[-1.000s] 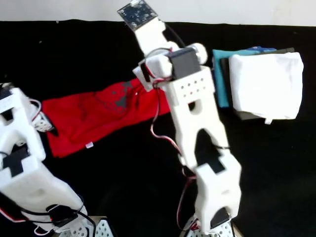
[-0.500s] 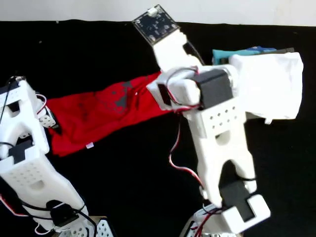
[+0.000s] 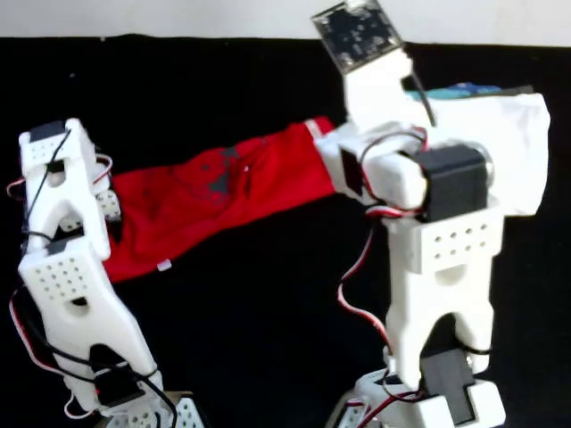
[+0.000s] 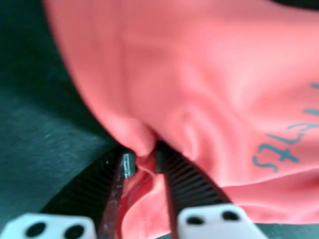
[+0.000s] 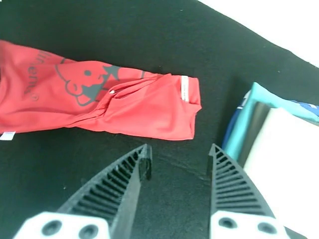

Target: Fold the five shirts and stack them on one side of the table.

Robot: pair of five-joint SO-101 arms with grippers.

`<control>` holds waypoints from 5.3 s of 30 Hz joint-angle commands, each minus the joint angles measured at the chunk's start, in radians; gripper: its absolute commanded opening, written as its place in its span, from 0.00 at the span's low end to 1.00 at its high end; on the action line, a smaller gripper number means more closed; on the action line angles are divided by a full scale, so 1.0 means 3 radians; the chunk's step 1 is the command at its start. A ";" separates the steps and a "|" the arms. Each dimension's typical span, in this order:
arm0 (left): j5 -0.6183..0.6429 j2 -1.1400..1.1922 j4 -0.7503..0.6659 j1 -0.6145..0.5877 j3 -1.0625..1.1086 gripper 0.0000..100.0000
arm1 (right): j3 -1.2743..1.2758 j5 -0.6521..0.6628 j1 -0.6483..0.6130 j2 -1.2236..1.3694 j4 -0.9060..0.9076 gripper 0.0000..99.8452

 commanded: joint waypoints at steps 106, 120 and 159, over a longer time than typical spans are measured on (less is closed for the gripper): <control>-0.0164 -0.0591 0.0445 0.1731 -0.1077 0.01 | 0.7188 0.0020 0.1015 -0.1946 -0.3895 0.01; 0.0276 -0.0202 -0.1483 0.1818 -0.1573 0.01 | 0.7188 0.0020 0.1015 -0.1946 -0.3895 0.01; 0.0460 -0.0335 0.0471 0.2703 -0.1051 0.01 | 0.7188 0.0020 0.1015 -0.1946 -0.3895 0.01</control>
